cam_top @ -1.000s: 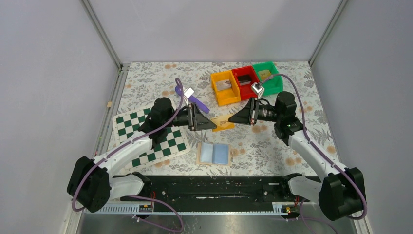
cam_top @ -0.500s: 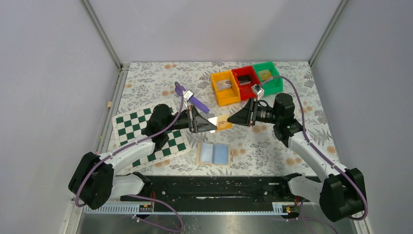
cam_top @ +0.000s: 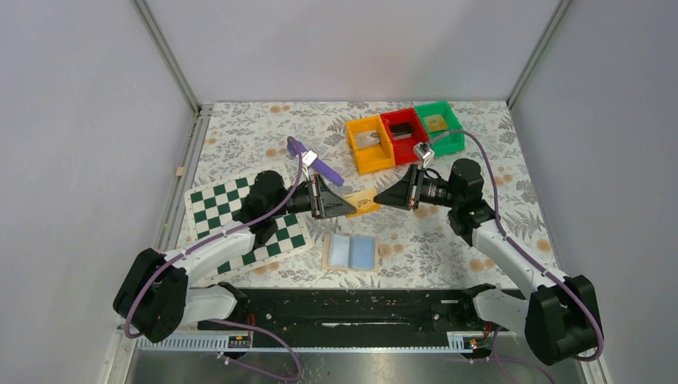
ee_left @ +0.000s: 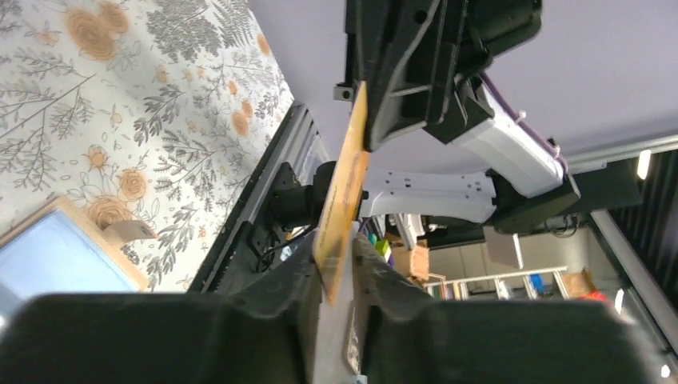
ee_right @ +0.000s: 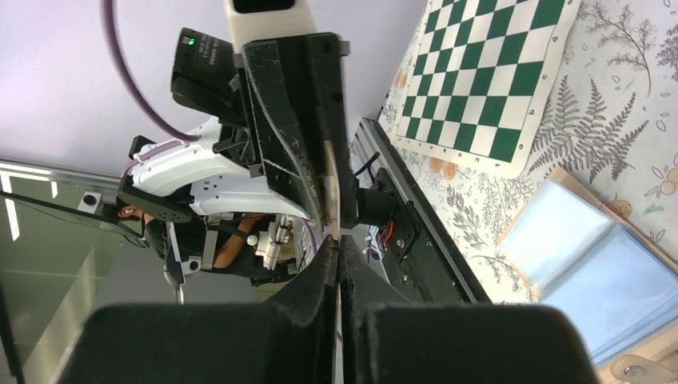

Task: Take the credit cards out of the card holder
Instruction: Place the credit card in the storage box.

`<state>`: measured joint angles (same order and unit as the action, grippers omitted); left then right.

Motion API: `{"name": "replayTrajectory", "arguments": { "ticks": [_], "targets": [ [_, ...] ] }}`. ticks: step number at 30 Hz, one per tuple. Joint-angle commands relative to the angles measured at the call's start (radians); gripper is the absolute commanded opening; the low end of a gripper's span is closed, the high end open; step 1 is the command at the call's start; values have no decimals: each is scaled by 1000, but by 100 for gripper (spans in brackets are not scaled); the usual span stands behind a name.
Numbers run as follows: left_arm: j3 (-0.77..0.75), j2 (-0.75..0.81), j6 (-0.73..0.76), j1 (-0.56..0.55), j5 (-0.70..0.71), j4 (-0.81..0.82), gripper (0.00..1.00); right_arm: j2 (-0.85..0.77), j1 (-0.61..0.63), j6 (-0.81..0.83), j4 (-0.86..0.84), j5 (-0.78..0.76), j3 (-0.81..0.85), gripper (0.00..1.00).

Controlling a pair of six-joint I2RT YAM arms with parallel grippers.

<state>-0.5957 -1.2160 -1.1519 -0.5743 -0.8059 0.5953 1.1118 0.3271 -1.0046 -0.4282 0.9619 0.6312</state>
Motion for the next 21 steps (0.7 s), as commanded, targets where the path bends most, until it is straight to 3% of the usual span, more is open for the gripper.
{"name": "replayTrajectory", "arguments": {
  "ticks": [1, 3, 4, 8, 11, 16, 21],
  "targets": [
    [-27, 41, 87, 4, 45, -58, 36, -22, 1, -51, -139, 3, -3, 0],
    [-34, 57, 117, 13, 49, -134, 58, -14, -31, -9, -90, 28, 40, 0],
    [-42, 74, 143, 16, 55, -174, 64, -12, -61, 28, -43, 46, 68, 0],
    [-127, 127, 365, 21, 120, -531, 77, 40, -272, 251, 273, 76, 217, 0],
    [-194, 171, 520, 21, 174, -734, 97, 149, -379, 427, 511, 60, 390, 0],
    [-360, 201, 758, 18, 351, -1116, 99, 369, -486, 649, 800, -6, 660, 0],
    [-390, 250, 879, 16, 492, -1229, 99, 664, -528, 864, 1129, -141, 1014, 0]
  ]
}}
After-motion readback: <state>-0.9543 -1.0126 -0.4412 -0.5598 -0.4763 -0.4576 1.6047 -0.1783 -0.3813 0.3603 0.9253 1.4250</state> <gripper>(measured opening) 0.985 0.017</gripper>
